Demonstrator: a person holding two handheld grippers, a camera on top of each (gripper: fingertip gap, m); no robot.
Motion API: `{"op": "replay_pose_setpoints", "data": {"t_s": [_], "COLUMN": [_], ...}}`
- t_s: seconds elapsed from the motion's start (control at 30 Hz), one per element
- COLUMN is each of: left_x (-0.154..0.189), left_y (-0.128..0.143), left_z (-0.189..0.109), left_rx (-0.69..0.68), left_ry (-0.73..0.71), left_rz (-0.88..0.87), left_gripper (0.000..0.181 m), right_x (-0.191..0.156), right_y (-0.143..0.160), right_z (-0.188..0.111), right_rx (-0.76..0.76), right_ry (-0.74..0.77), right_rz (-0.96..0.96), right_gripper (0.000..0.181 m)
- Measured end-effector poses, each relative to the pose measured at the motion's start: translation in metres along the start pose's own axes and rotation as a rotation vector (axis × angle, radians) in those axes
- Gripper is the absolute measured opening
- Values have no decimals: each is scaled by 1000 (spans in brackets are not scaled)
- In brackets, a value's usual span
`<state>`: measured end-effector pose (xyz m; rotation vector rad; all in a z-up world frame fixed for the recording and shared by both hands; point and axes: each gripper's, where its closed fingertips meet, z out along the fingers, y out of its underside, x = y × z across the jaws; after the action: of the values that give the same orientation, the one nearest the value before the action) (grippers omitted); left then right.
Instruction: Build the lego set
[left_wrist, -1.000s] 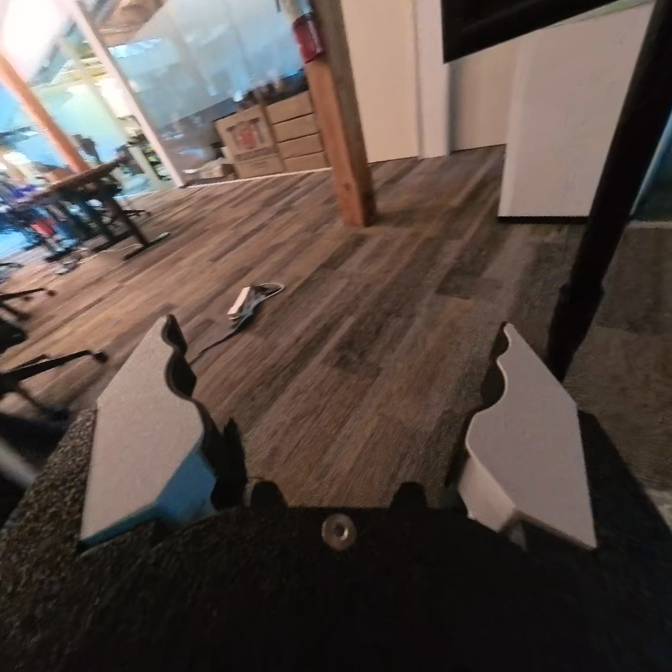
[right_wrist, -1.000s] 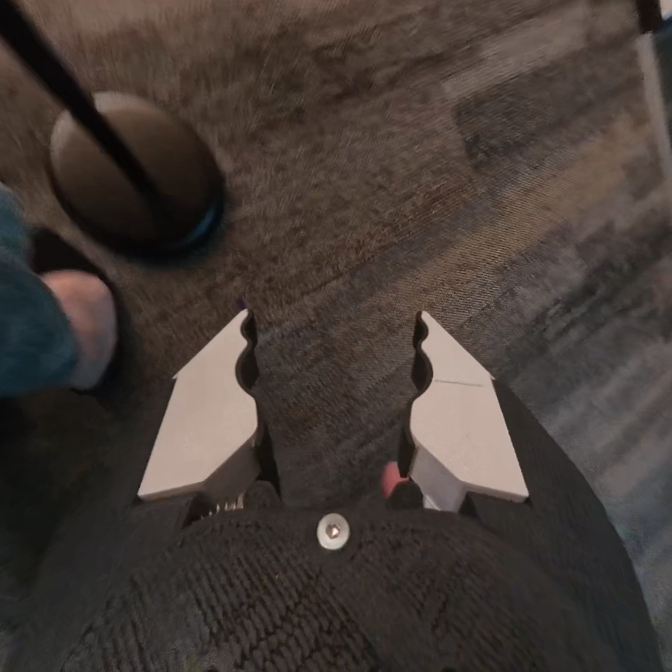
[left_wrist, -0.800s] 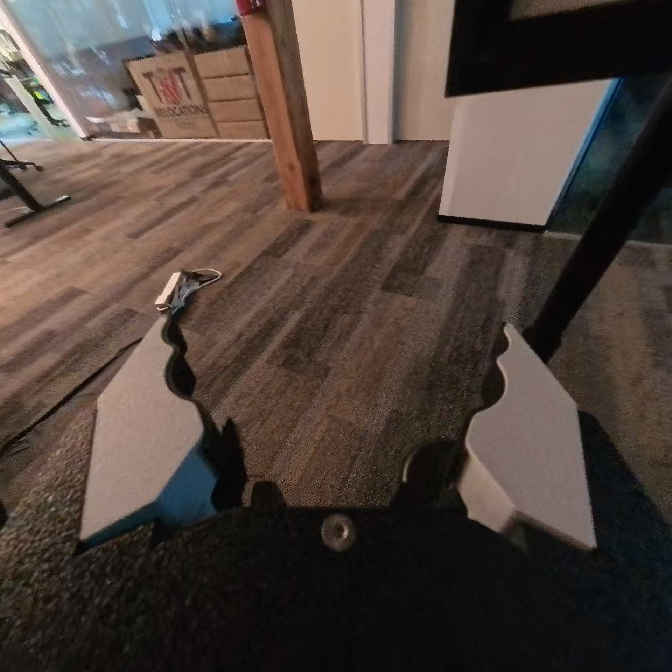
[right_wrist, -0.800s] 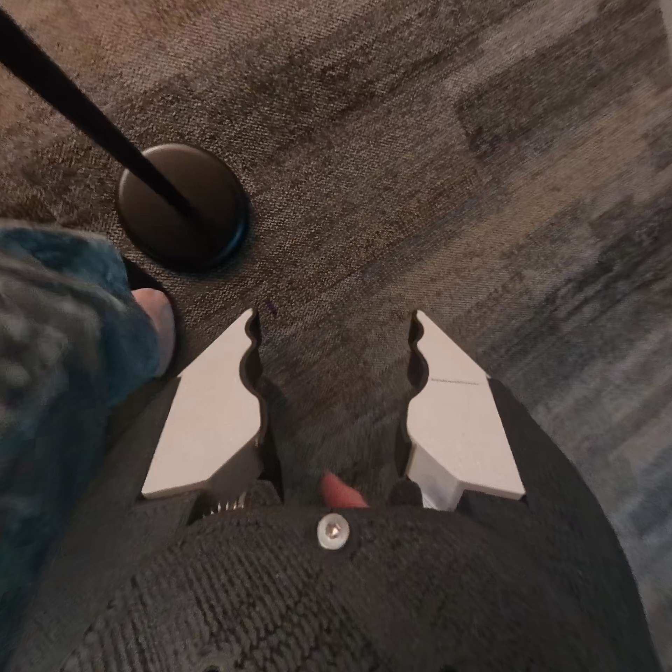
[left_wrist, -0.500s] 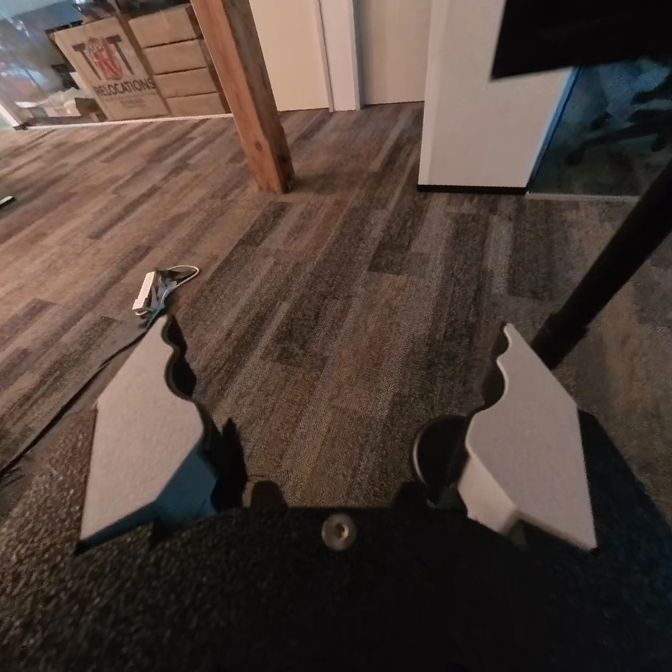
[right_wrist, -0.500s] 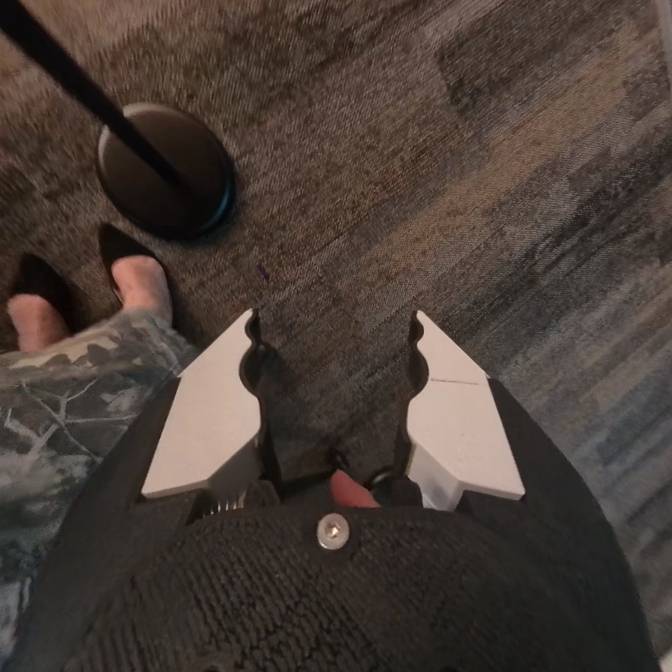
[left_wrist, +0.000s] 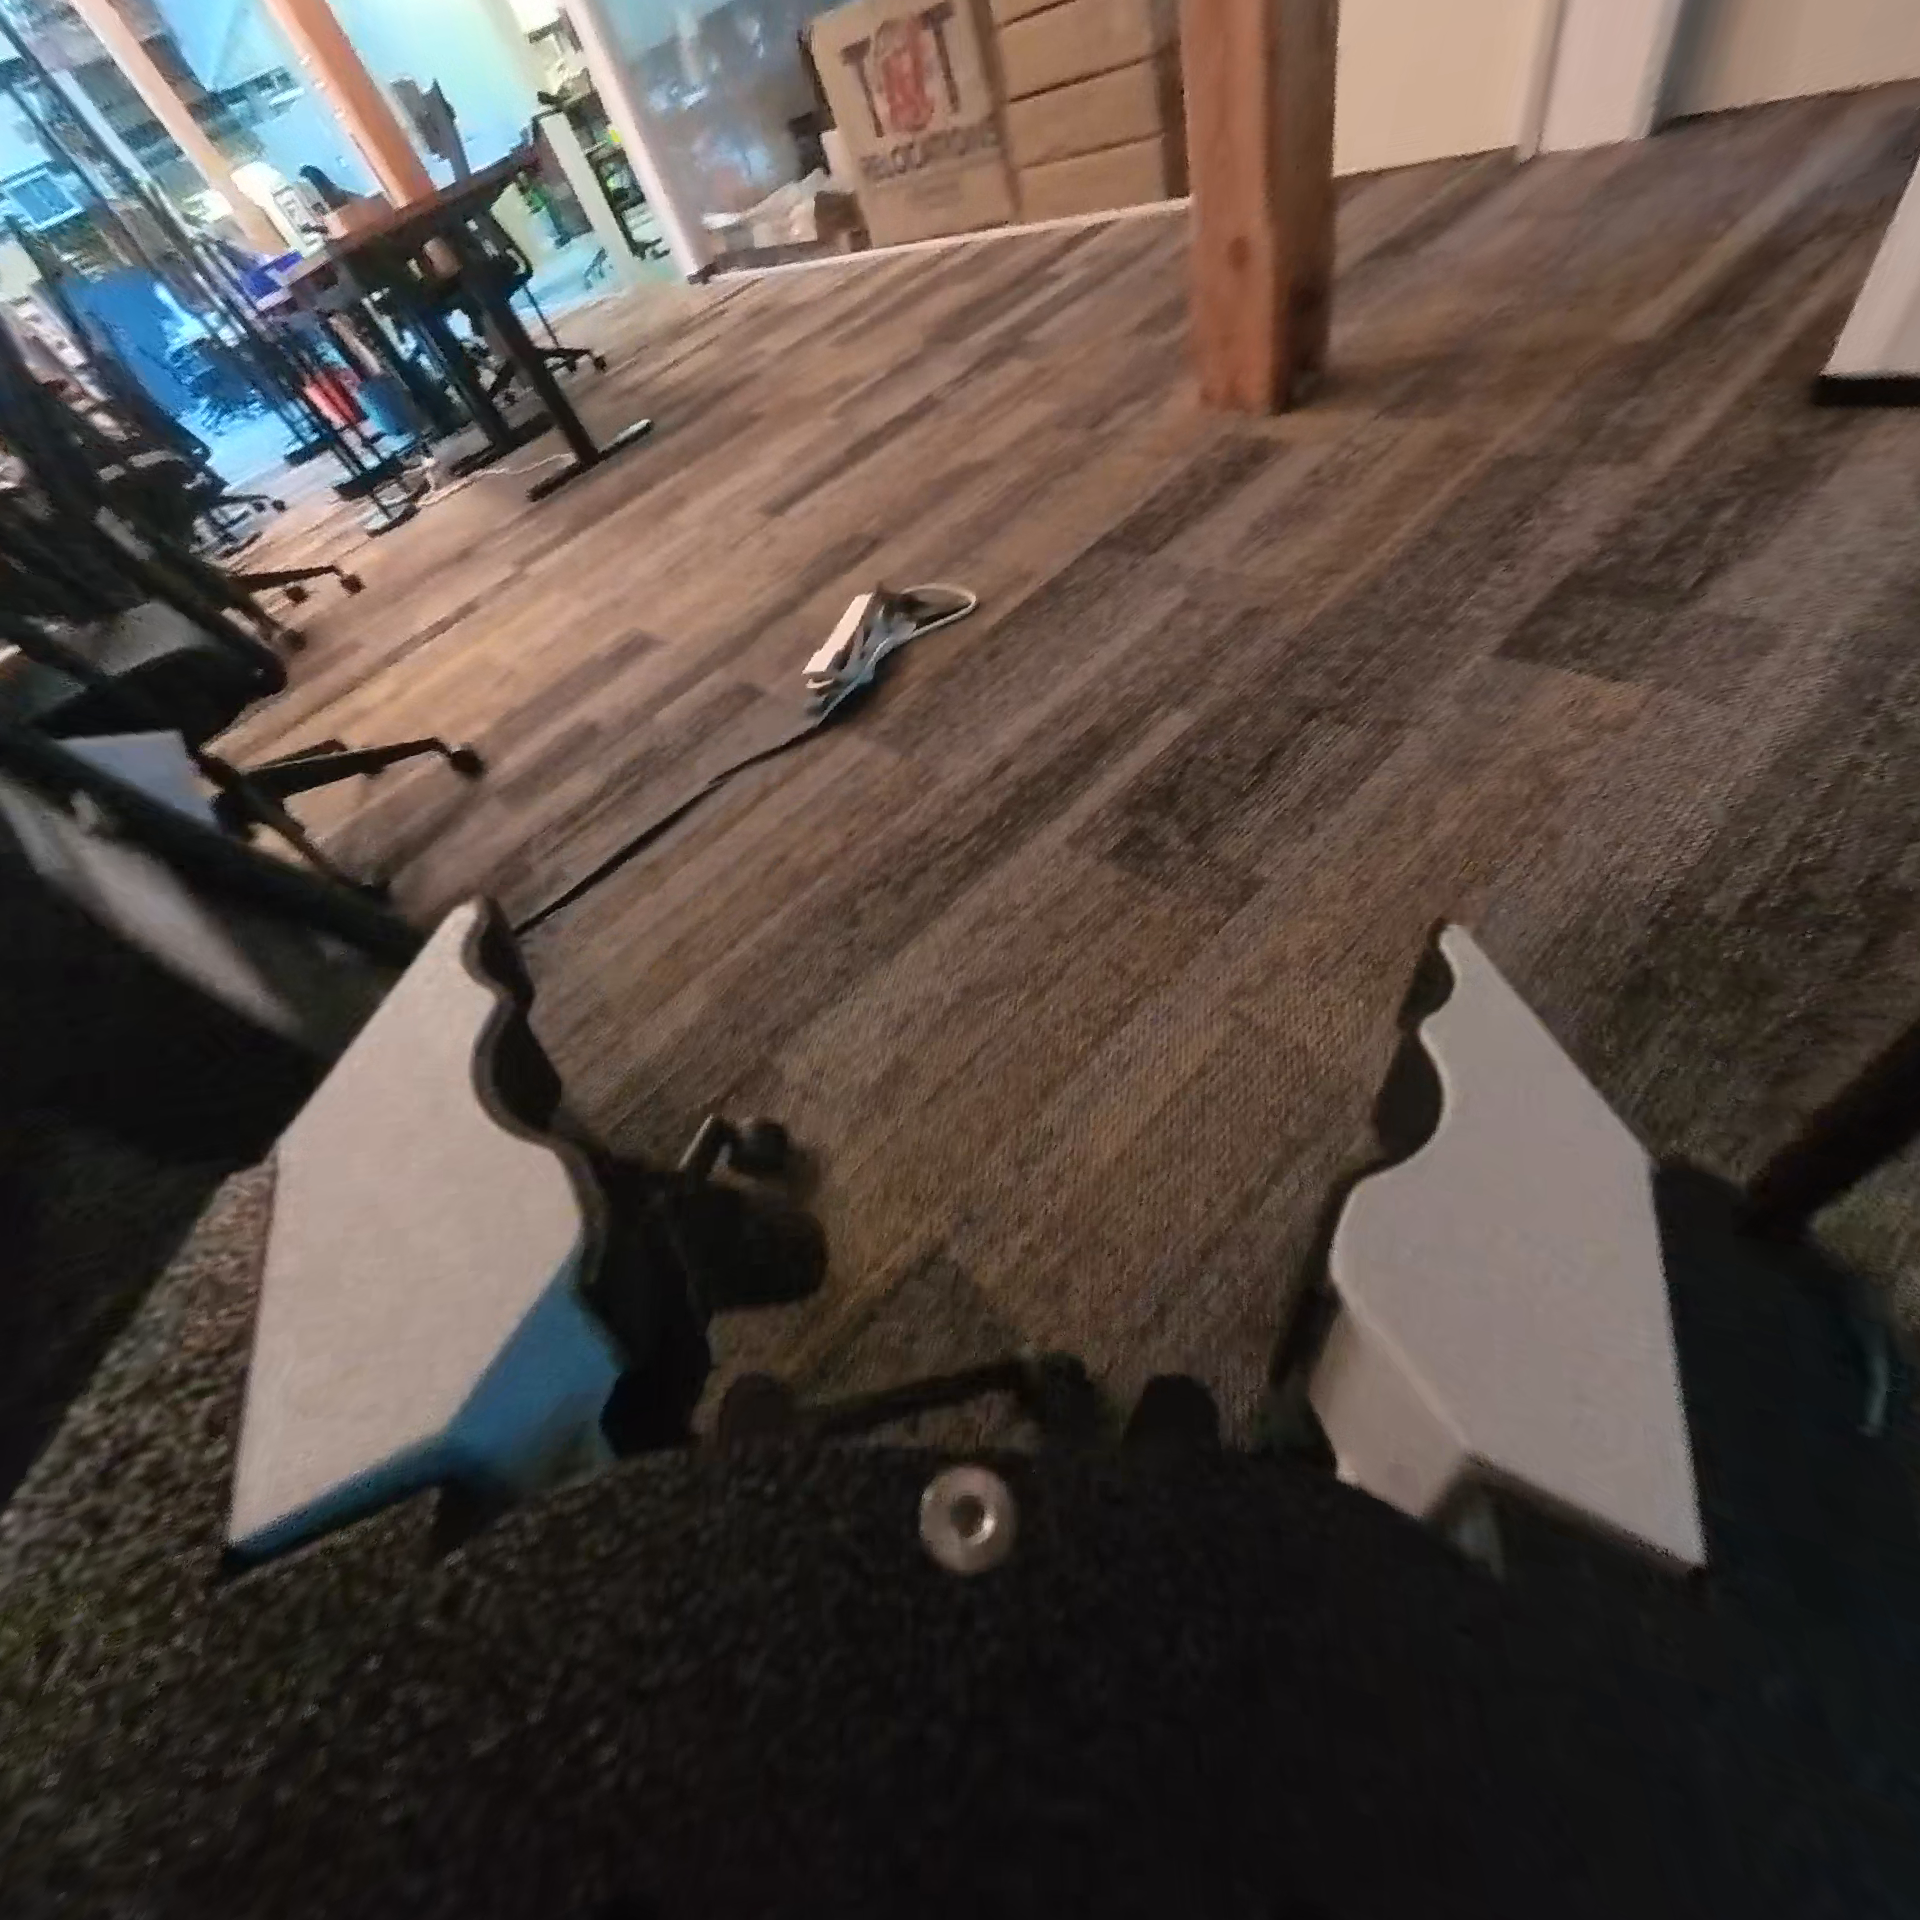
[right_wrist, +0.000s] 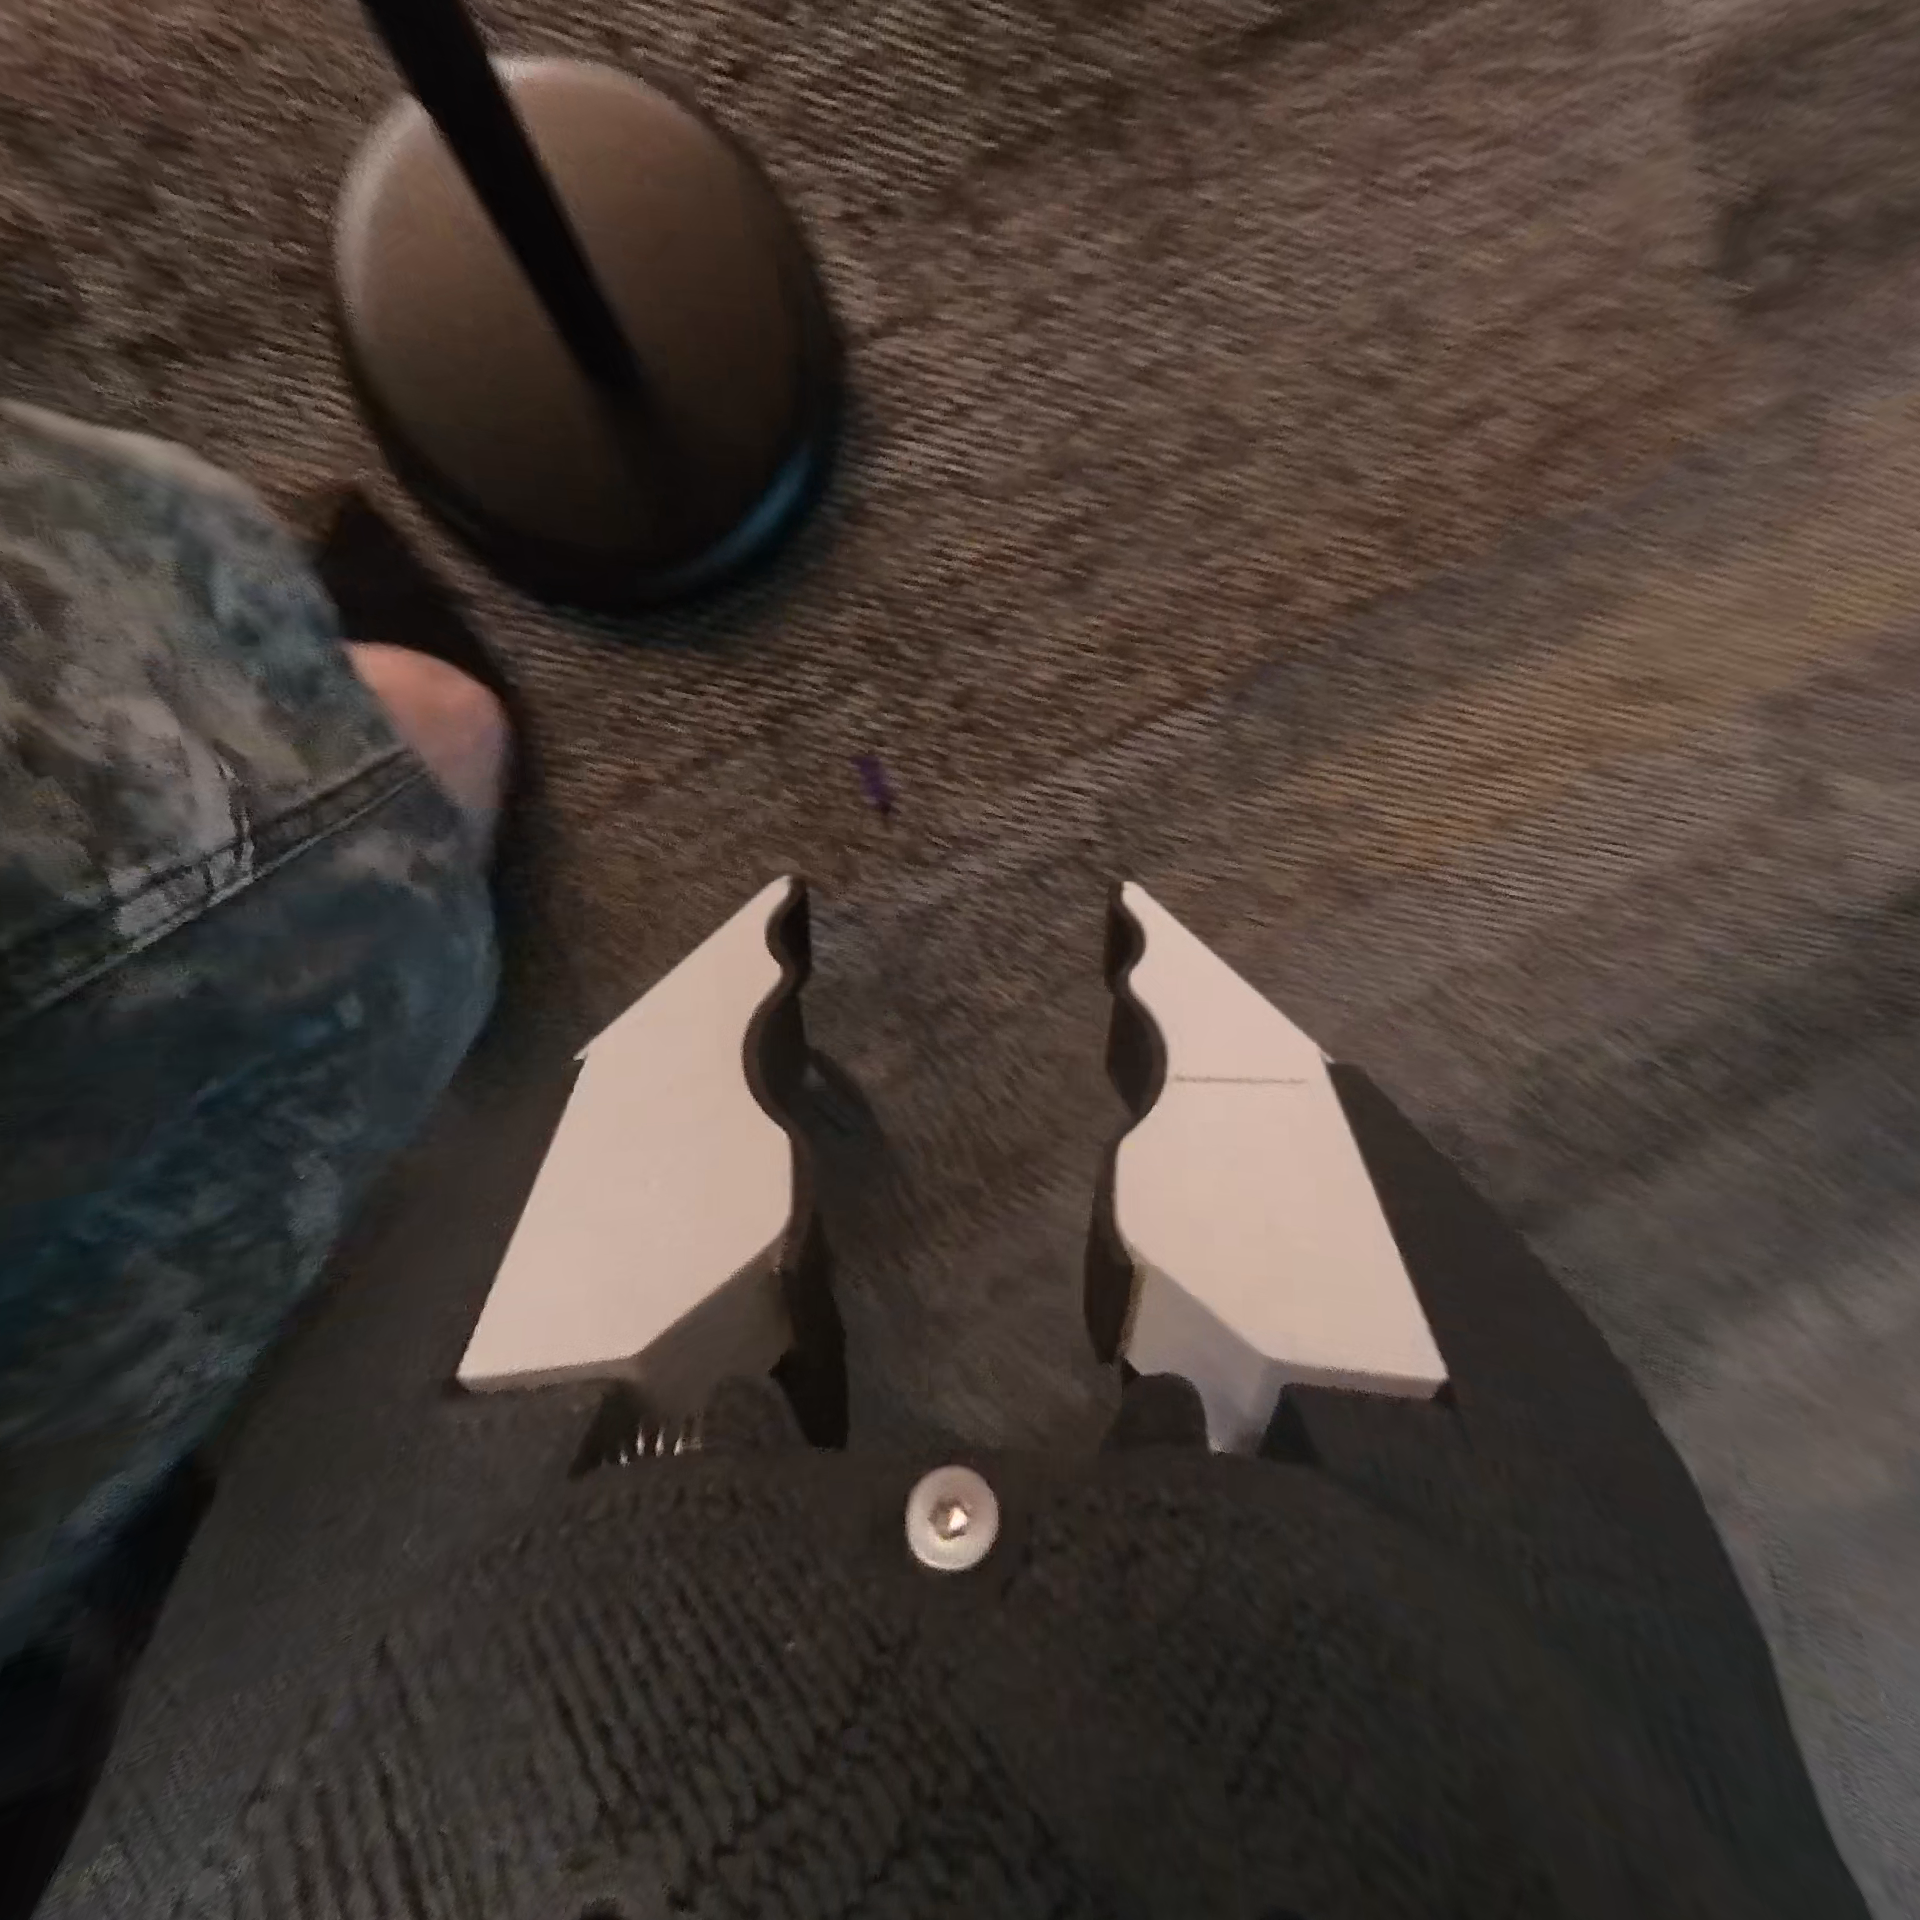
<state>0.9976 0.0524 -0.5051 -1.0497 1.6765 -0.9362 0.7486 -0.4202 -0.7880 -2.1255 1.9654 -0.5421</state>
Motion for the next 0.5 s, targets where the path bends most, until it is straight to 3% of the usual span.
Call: {"op": "replay_pose_setpoints", "data": {"t_s": [0.17, 0.23, 0.5], "left_x": [-9, -12, -45], "left_y": [25, 29, 9], "left_z": [-77, -98, -121], "left_rx": [-106, -167, -322], "left_ry": [-55, -74, -227], "left_rz": [60, 70, 153], "left_gripper": [158, 158, 158], "right_x": [-16, -13, -29], "right_y": [9, 14, 50], "right_z": [56, 80, 201], "right_rx": [144, 167, 54], "right_ry": [-304, -354, -408], "right_rz": [280, 343, 208], "right_gripper": [52, 51, 46]}}
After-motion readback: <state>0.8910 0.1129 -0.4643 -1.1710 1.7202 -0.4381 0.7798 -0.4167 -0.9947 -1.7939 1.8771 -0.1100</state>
